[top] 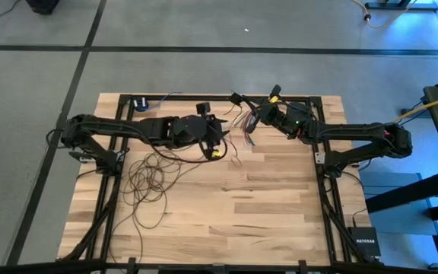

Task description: Coiling cords

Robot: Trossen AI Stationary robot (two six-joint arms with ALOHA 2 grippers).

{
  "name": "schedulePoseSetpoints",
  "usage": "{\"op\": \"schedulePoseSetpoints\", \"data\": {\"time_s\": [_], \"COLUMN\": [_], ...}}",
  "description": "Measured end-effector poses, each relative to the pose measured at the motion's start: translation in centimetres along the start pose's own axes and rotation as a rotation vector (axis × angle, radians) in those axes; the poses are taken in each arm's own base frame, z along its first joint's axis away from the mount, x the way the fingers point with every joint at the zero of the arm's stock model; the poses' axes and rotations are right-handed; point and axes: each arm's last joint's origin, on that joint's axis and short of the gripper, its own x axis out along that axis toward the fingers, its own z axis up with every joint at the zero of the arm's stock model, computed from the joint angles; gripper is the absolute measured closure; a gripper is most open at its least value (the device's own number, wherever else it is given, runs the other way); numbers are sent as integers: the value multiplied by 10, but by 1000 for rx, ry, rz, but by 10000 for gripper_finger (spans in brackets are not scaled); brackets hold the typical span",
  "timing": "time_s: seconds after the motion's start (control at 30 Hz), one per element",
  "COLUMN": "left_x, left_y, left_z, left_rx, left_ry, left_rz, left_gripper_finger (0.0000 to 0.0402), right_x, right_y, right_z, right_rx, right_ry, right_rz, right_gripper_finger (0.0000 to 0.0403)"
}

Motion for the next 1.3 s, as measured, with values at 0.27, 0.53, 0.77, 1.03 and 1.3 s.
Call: {"op": "schedulePoseSetpoints", "data": {"time_s": [0.27, 0.53, 0.77, 1.03, 1.3], "left_x": [21, 31, 30, 37, 44], "left_y": [3, 7, 5, 3, -3], "left_z": [-25, -35, -35, -36, -43], "left_rx": [-87, -142, -140, -133, -98], "left_ry": [-14, -69, -80, -78, -31], "left_rz": [-89, -233, -274, -271, -284], "left_gripper_finger": [256, 258, 261, 309, 394], "right_x": [0, 0, 0, 0, 0], "right_y": [0, 0, 0, 0, 0], "right_z": [0, 0, 0, 0, 0], "right_rx": [0, 0, 0, 1, 0], "right_ry": [-1, -1, -1, -1, -1], "right_rz": [-1, 0, 0, -1, 0], "right_gripper_finger": [400, 400, 400, 400, 400]}}
